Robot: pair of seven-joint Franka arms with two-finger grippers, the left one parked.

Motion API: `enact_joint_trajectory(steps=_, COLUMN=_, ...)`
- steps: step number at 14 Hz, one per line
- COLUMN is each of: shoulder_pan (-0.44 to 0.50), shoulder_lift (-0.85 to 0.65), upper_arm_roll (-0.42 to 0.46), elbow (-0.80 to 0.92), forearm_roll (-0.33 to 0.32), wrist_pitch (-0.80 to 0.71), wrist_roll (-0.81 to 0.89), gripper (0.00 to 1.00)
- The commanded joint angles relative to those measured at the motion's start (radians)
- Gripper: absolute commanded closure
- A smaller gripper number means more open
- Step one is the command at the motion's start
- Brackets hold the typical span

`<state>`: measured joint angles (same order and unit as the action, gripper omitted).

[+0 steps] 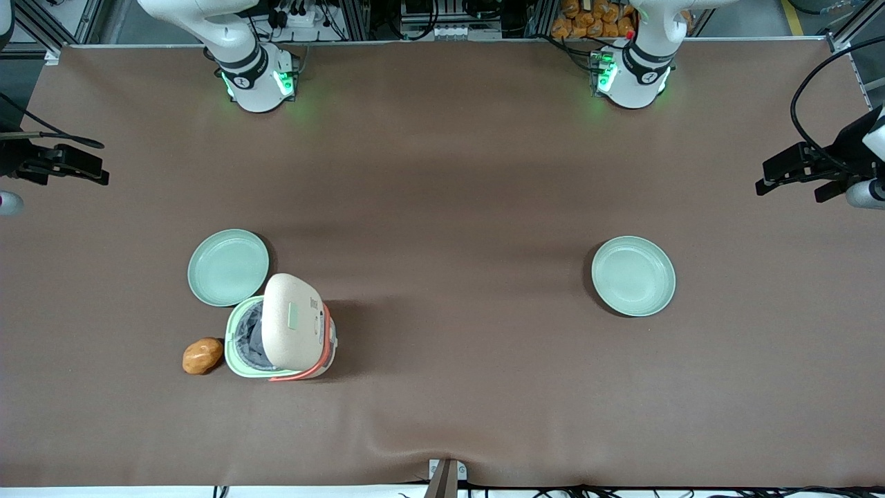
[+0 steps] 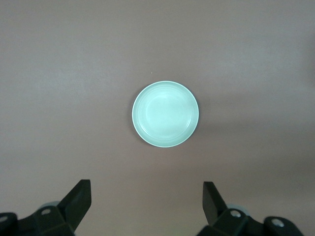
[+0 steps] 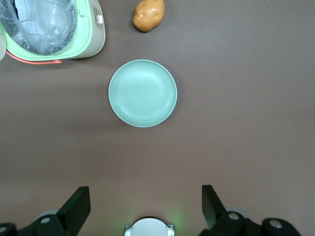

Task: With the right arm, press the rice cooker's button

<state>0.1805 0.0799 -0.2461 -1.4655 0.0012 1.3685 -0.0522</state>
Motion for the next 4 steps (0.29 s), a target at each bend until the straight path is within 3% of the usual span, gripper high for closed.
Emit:
enact_joint_trajectory(steps=1, shoulder_pan=0.004, shoulder_lift=-0.017, upper_arm_roll=0.005, elbow=-0.006, forearm_roll=-0.024, wrist_pitch=-0.008, wrist_roll=0.02, gripper=0.0)
enact_joint_trajectory(steps=4, shoulder_pan=0.005, shoulder_lift=-0.017, upper_arm_roll=0.008, elbow=0.0, forearm_roll=-0.023, wrist_pitch=-0.009, wrist_roll=0.022, gripper=0.0)
